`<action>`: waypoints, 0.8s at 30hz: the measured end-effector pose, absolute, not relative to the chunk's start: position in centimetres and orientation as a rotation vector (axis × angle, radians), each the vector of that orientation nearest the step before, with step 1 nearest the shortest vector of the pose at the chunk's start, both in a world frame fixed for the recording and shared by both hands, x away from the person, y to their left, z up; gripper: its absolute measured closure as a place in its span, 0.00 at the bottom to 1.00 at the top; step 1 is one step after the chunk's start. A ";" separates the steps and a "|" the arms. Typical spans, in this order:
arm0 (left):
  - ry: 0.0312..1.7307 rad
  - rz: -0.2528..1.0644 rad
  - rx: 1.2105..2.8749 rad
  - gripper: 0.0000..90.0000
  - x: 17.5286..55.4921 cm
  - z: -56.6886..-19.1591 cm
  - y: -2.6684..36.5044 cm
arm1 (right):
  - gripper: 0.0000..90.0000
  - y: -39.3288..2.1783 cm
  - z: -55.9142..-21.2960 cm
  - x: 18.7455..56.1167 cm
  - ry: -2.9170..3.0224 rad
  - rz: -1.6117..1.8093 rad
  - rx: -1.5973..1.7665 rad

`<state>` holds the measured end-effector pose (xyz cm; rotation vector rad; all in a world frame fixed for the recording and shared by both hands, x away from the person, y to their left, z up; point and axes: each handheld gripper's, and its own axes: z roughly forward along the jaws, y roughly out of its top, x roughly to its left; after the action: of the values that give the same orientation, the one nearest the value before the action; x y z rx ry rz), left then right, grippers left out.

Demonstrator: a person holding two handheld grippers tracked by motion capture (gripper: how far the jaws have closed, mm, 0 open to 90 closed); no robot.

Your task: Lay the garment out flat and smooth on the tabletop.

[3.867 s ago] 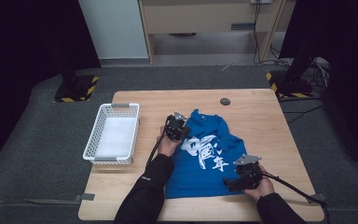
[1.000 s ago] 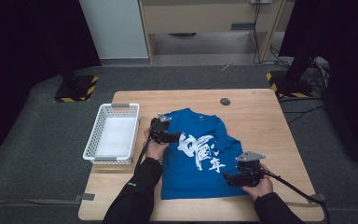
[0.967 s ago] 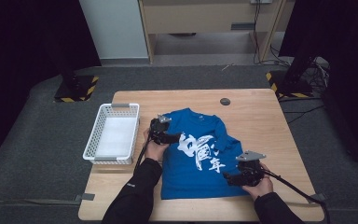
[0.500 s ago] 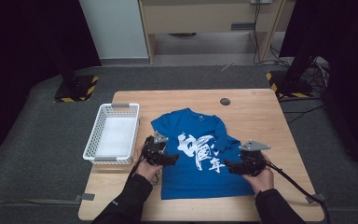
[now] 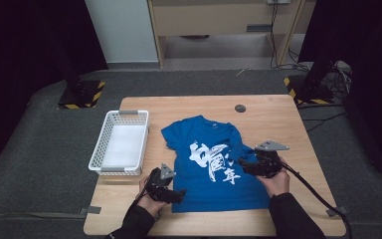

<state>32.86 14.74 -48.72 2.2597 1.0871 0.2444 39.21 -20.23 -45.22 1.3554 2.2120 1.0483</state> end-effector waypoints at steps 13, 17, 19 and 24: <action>1.046 0.275 2.338 0.10 32.6 -49.9 14.6 | 0.37 -18.5 -47.9 41.4 2.225 1.000 1.438; 1.048 0.272 2.337 0.09 32.6 -50.0 14.5 | 0.42 -18.2 -48.6 41.5 2.230 1.020 1.464; 1.050 0.271 2.336 0.08 32.7 -50.0 14.5 | 0.45 -18.0 -49.1 41.7 2.247 1.002 1.481; 1.059 0.261 2.331 0.07 32.8 -50.2 14.5 | 0.49 -17.9 -49.6 41.9 2.248 0.985 1.492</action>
<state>32.77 14.49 -50.16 2.3309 1.0594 0.2611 41.91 -17.92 -49.59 1.4917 2.2481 0.9846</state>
